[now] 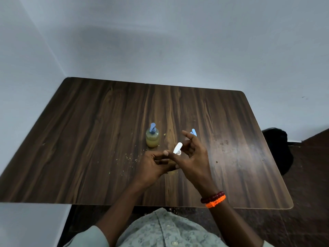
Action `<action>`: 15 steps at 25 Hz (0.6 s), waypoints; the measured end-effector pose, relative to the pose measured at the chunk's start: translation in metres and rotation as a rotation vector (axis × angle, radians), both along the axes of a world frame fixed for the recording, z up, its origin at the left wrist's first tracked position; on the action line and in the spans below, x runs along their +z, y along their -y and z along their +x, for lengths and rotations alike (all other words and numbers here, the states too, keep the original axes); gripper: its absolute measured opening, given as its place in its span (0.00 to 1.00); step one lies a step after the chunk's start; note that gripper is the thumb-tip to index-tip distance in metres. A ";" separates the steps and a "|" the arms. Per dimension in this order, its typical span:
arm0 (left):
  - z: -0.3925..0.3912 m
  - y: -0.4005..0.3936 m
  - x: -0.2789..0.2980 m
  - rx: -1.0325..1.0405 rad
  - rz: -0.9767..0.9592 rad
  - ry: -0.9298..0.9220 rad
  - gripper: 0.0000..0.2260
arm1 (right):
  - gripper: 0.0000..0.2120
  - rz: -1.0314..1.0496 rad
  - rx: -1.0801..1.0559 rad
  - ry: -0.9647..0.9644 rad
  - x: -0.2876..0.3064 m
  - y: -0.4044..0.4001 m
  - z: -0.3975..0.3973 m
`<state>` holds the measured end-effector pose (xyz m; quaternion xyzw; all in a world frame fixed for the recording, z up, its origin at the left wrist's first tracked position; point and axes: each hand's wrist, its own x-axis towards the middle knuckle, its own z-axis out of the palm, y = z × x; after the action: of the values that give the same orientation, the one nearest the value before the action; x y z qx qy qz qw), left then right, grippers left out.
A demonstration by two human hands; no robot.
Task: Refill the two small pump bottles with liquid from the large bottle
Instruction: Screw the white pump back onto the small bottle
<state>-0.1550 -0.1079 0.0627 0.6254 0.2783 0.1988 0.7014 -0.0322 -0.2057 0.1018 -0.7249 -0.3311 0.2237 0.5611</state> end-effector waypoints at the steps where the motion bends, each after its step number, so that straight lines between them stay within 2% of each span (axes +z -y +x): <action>1: -0.002 -0.002 0.000 -0.001 -0.005 0.006 0.15 | 0.33 0.002 0.076 -0.083 0.003 0.005 0.004; 3: -0.006 -0.006 -0.001 0.006 -0.023 0.014 0.17 | 0.26 -0.013 0.204 -0.149 0.009 0.010 0.012; 6: -0.006 -0.002 -0.002 0.028 -0.025 0.008 0.18 | 0.18 0.002 0.141 -0.079 0.010 0.008 0.014; 15: -0.002 0.016 -0.016 0.206 -0.048 -0.031 0.15 | 0.16 -0.037 -0.048 0.109 -0.015 -0.006 -0.007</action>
<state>-0.1565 -0.1236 0.0471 0.5796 0.3567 0.2531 0.6876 -0.0392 -0.1996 0.0865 -0.7542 -0.3392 0.1765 0.5339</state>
